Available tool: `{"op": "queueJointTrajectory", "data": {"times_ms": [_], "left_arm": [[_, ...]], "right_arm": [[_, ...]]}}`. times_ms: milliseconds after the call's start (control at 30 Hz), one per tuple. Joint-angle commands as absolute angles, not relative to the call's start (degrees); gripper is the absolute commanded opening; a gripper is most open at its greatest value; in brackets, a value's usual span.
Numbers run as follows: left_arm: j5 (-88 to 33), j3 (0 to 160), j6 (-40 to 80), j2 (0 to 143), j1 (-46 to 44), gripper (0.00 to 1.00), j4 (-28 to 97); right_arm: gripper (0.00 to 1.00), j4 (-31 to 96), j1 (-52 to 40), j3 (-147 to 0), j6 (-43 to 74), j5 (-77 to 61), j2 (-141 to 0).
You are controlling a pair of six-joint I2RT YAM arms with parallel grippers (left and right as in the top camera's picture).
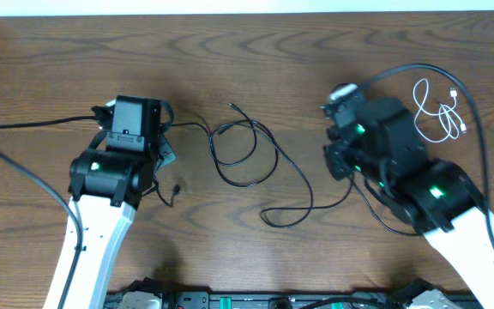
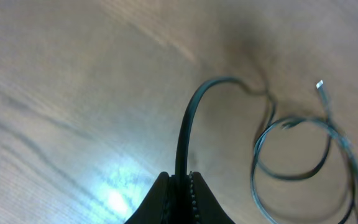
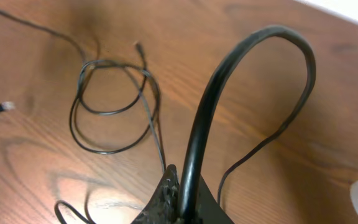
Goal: Untangle cables
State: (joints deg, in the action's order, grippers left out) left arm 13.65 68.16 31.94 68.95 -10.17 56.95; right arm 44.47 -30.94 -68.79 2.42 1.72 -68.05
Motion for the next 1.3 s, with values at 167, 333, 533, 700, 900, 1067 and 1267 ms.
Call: {"op": "queueJointTrajectory", "data": {"times_ms": [167,333,533,700,900,1067,1267], "left_arm": [[12.6,68.4,28.6,77.5,-9.8,0.08,59.3],[12.6,68.4,27.5,81.7,-9.8,0.08,60.0],[12.6,68.4,26.8,82.6,-9.8,0.08,60.6],[12.6,68.4,26.6,82.6,-9.8,0.08,60.6],[12.3,68.4,26.6,82.6,-9.8,0.08,60.6],[12.4,68.4,26.6,82.6,-9.8,0.08,60.6],[12.4,68.4,26.6,82.6,-9.8,0.08,60.6]], "right_arm": [[0.01,40.5,-31.2,-68.7,3.0,-3.9,-80.1],[0.31,36.2,-31.2,-68.7,3.0,-6.6,-87.7],[0.63,32.7,-31.2,-68.7,3.0,-9.3,-93.8],[0.65,28.9,-31.2,-68.7,3.0,-15.8,-99.2],[0.66,22.6,-31.4,-68.7,3.0,-16.7,-105.9],[0.67,17.3,-32.5,-68.7,3.0,-16.7,-110.4],[0.38,13.3,-33.7,-68.7,3.0,-16.7,-111.3]]}}
